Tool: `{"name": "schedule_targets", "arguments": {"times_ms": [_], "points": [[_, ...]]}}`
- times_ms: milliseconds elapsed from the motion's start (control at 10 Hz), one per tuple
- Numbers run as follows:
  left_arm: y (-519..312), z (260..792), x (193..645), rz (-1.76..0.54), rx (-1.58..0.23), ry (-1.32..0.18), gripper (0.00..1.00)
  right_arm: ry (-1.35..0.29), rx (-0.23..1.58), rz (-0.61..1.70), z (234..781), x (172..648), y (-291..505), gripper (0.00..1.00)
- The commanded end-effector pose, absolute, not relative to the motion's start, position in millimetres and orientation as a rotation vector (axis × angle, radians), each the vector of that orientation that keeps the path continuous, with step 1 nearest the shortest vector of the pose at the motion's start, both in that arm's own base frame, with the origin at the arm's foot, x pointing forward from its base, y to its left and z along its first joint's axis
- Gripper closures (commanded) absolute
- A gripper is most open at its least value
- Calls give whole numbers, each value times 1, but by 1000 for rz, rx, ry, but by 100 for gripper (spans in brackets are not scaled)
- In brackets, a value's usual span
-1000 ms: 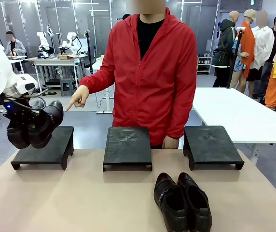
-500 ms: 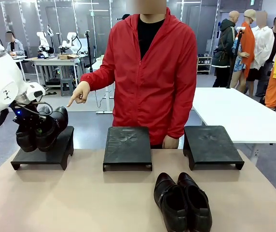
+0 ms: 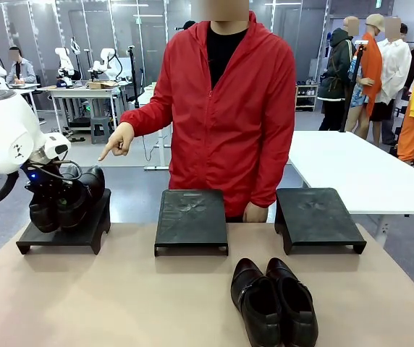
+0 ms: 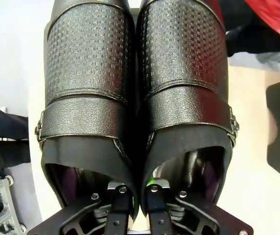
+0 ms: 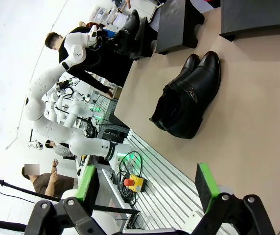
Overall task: Place the shoes on the stand as instructed by the person.
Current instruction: Pick up one pair of Shoes and place it on the Shoes Stand indicated by the person.
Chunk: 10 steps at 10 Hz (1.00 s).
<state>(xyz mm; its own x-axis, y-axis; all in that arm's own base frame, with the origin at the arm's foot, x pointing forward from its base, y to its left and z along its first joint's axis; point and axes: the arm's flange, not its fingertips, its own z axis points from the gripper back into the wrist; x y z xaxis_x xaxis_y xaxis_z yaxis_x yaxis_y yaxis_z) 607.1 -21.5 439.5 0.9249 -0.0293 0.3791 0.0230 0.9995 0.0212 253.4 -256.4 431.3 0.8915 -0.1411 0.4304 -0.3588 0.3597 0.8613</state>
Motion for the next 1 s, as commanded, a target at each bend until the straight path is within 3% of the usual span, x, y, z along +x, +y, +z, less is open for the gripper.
{"name": "schedule_targets", "arguments": {"times_ms": [0,300,400,900], "points": [[-15,442,620,-39,-24,-426,93,-494,1218,150,433,255,-257,0],[-15,434,619,-37,-33,-408,93,-494,1218,150,433,255,-257,0],[-13,434,618,-38,-24,-413,81,-494,1218,150,433,255,-257,0],[-14,437,611,-43,10,-422,2,-494,1218,150,433,255,-257,0]]}}
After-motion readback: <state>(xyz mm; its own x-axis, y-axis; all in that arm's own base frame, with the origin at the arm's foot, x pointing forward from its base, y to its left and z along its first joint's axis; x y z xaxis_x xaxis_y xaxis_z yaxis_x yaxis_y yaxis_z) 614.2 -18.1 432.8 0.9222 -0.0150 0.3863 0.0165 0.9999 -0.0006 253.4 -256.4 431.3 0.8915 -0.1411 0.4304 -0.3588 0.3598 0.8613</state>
